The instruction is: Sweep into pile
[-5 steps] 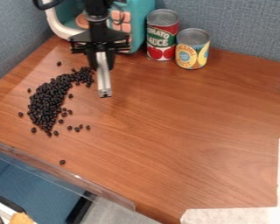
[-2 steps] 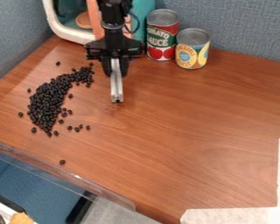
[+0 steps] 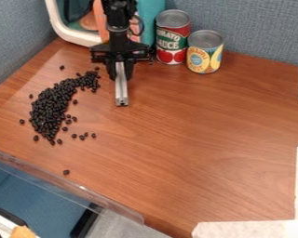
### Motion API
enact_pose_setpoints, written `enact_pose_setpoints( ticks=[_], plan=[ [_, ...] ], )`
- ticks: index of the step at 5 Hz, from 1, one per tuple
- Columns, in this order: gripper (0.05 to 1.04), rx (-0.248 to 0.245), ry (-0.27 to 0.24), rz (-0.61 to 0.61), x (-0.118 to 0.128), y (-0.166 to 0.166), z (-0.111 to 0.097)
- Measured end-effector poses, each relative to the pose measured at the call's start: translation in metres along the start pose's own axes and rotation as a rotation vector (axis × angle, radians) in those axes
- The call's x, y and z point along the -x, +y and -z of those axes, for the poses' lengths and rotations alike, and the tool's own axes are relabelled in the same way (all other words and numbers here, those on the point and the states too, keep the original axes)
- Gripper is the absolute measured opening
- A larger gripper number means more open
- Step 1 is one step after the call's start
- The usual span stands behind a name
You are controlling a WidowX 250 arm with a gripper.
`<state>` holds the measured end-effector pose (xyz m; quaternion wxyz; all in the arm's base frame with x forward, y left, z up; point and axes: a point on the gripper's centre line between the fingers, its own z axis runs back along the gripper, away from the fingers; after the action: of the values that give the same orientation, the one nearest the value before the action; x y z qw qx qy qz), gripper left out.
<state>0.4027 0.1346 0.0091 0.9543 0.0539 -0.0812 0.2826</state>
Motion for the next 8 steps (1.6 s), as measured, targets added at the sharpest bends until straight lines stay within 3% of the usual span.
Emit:
enact_pose_setpoints(
  ticks=[2, 5, 6, 7, 8],
  plan=[
    [0.344, -0.039, -0.015, -0.046, -0.011, 0.032, 0.003],
    [0.344, -0.091, 0.011, -0.144, 0.006, 0.079, -0.002],
    [0.344, -0.081, 0.014, -0.149, 0.005, 0.083, -0.004],
    [0.344, -0.044, -0.049, -0.115, -0.004, 0.066, -0.035],
    [0.344, -0.017, -0.088, 0.002, 0.017, 0.024, -0.073]
  ],
)
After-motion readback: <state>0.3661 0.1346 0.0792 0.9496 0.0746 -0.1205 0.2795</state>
